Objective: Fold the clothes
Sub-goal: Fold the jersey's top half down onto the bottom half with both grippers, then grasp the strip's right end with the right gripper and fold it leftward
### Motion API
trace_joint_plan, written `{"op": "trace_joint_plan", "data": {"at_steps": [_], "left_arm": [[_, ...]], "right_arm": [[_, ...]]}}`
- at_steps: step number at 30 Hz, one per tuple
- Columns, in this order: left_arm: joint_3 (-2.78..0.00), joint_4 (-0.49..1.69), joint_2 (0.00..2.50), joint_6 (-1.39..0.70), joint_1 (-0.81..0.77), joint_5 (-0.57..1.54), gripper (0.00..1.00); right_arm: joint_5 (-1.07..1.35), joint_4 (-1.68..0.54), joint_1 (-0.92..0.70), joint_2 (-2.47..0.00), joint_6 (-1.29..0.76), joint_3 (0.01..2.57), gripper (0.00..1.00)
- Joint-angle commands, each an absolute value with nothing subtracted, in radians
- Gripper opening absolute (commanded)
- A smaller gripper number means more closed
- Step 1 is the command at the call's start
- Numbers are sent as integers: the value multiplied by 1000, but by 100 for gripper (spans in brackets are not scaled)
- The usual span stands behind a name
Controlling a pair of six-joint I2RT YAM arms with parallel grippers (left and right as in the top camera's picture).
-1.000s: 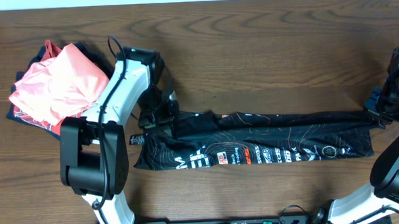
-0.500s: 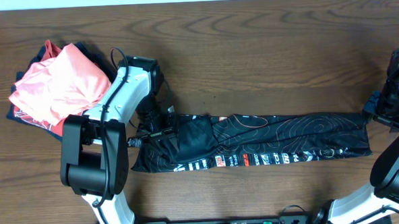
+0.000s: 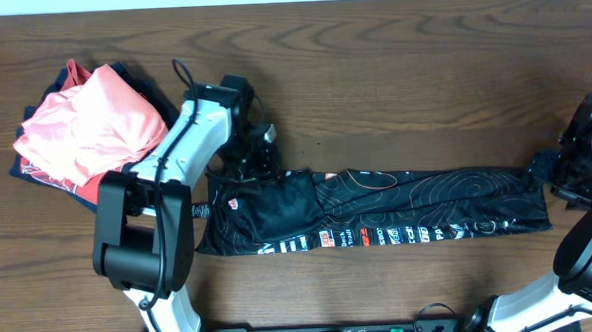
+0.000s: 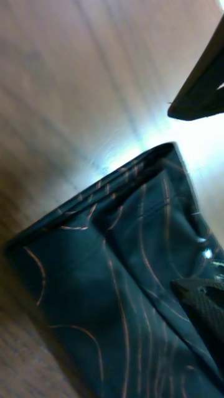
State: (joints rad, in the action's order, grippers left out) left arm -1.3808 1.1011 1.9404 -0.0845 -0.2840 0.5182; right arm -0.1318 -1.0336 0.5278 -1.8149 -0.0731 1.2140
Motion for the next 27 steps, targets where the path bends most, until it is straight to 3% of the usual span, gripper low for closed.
{"op": "trace_joint_plan", "data": {"at_steps": [1,8,11,13,14,15,17,27], "left_arm": [[-1389,1116,1909,-88,-296,532,51],[-1389,1118,1888,-89,-293,531,49],[-1389,1110,1861,-90,-291,518,49],[-1389,1109,1843,-90,-291,476,49],[-1389,1110,1832,-91,-291,457,49],[-1389,1110,1824,-91,-291,443,49],[-1389,1113,1806,-91,-287,434,49],[-1389,1129,1684,-114,-176,434,49]], "right_arm": [[-96,-972,538,-1818,-25,1140,80],[-70,-798,538,-1818,-2,995,87],[-30,-768,537,-1818,1,971,78],[40,-761,537,-1818,30,974,58],[64,-758,537,-1818,44,974,45],[68,-758,537,-1818,47,974,23],[68,-764,537,-1818,47,979,1],[0,-1049,530,-1796,15,1307,1]]}}
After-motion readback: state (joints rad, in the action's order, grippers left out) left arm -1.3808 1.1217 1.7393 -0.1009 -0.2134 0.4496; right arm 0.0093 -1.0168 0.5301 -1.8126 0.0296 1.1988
